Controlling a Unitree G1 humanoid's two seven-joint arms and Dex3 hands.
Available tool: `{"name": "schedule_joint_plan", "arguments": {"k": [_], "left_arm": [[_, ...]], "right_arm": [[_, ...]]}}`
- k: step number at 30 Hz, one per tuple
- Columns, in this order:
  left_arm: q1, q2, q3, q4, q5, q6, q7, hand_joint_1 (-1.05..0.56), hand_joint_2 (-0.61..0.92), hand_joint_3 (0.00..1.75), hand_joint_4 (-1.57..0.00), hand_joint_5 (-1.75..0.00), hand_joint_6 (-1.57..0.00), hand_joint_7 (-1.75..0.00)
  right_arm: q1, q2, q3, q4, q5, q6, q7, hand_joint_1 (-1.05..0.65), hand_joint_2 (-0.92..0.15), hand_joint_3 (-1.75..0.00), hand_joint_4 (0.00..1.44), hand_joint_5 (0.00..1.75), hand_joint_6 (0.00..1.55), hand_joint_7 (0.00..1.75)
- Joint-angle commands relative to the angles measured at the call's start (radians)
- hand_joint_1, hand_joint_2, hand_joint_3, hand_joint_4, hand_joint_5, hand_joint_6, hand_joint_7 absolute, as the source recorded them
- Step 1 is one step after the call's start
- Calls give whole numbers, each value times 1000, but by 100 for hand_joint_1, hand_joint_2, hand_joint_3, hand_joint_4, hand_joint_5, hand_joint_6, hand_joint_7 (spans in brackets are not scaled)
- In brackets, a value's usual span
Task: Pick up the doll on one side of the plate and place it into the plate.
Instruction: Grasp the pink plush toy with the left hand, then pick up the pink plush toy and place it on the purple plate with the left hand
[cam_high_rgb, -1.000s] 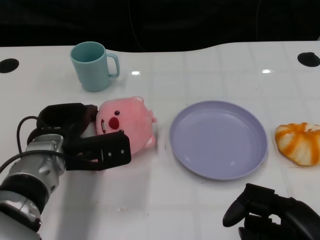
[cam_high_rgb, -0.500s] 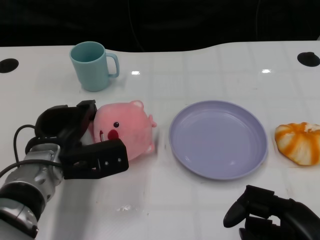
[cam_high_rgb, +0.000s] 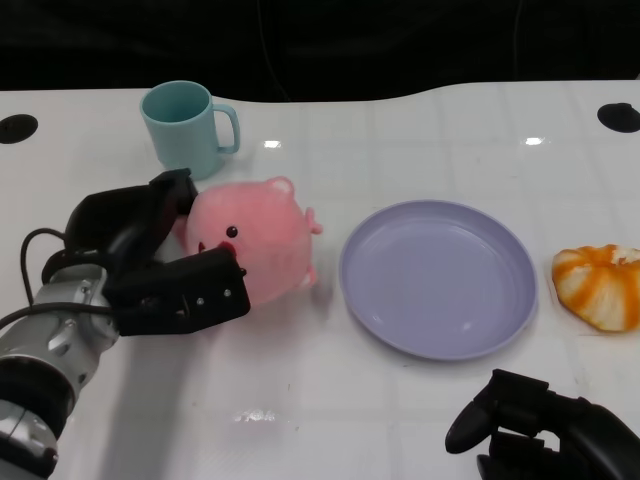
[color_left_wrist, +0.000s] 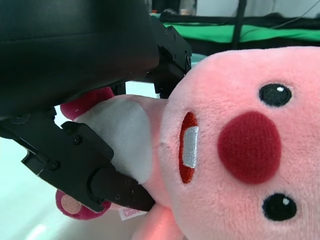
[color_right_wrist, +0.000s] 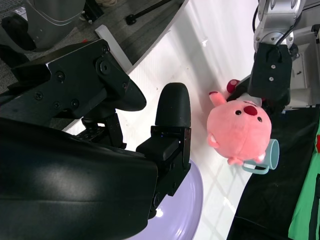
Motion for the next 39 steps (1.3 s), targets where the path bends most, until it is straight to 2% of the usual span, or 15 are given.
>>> {"name": "schedule_joint_plan", "arguments": {"k": [1,4,6,10,11,14,18,20,21,22,23,26,31,36,39], "left_arm": [[-5,11,26,-55,-22,0,-22,-18,66,66,-89,-175,-69,-175],[-17,-2,43,-88,-36,26,-50,-15,62,74,-87,-175,-70,-175],[-25,-11,52,-111,-46,51,-79,-15,57,89,-88,-175,-71,-175],[-35,-26,55,-155,-44,60,-90,-14,51,93,-88,-175,-70,-175],[-34,-31,59,-164,-49,61,-93,-15,49,102,-90,-175,-73,-175],[-14,-70,67,-205,-65,64,-87,-16,42,122,-93,-175,-76,-175],[-1,-125,70,-239,-67,75,-78,-17,39,130,-94,-175,-77,-175],[-12,-156,66,-252,-66,101,-91,-17,38,130,-94,-175,-78,-175],[-20,-166,63,-255,-63,114,-99,-17,36,129,-92,-172,-82,-160],[-28,-179,60,-255,-58,122,-97,-16,35,130,-92,-170,-85,-153],[-37,-192,56,-254,-53,130,-94,-16,35,130,-93,-172,-86,-153],[-50,-215,50,-249,-44,140,-85,-16,38,125,-92,-174,-77,-172],[-107,-301,20,-199,-31,185,-99,-17,39,123,-94,-175,-76,-175],[-155,-341,-23,-158,-5,206,-105,-19,49,103,-91,-175,-72,-175],[-178,-357,-44,-139,5,207,-113,-20,51,101,-91,-175,-71,-175]], "right_arm": [[-2,-2,-4,-15,12,19,-4,-3,-65,-112,63,175,48,143],[-13,-2,-8,-11,18,32,-2,-3,-65,-112,63,175,48,143],[-20,-1,-9,-4,21,32,-1,-2,-65,-112,63,175,47,144],[-21,0,-8,5,20,25,-1,-2,-65,-111,63,175,47,144],[-20,0,-8,7,20,23,0,-2,-65,-111,63,175,47,144],[-13,-11,-16,6,20,19,8,-2,-65,-111,63,175,47,144],[-2,-16,-23,7,23,10,20,-3,-65,-110,62,175,47,144],[4,-16,-22,4,22,7,23,-4,-66,-109,62,175,47,143],[6,-16,-21,2,20,6,23,-4,-66,-109,63,175,47,143],[8,-16,-21,0,19,6,23,-4,-66,-109,63,175,47,143],[9,-17,-21,-2,19,6,25,-4,-66,-109,63,175,47,143],[12,-19,-21,-2,18,1,28,-5,-66,-108,63,175,47,143],[26,-18,-10,-13,13,-4,26,-4,-67,-107,63,175,48,142],[45,-17,4,-37,5,-5,20,-5,-67,-107,64,175,48,142],[57,-17,13,-65,3,10,12,-5,-68,-107,63,175,48,141]]}}
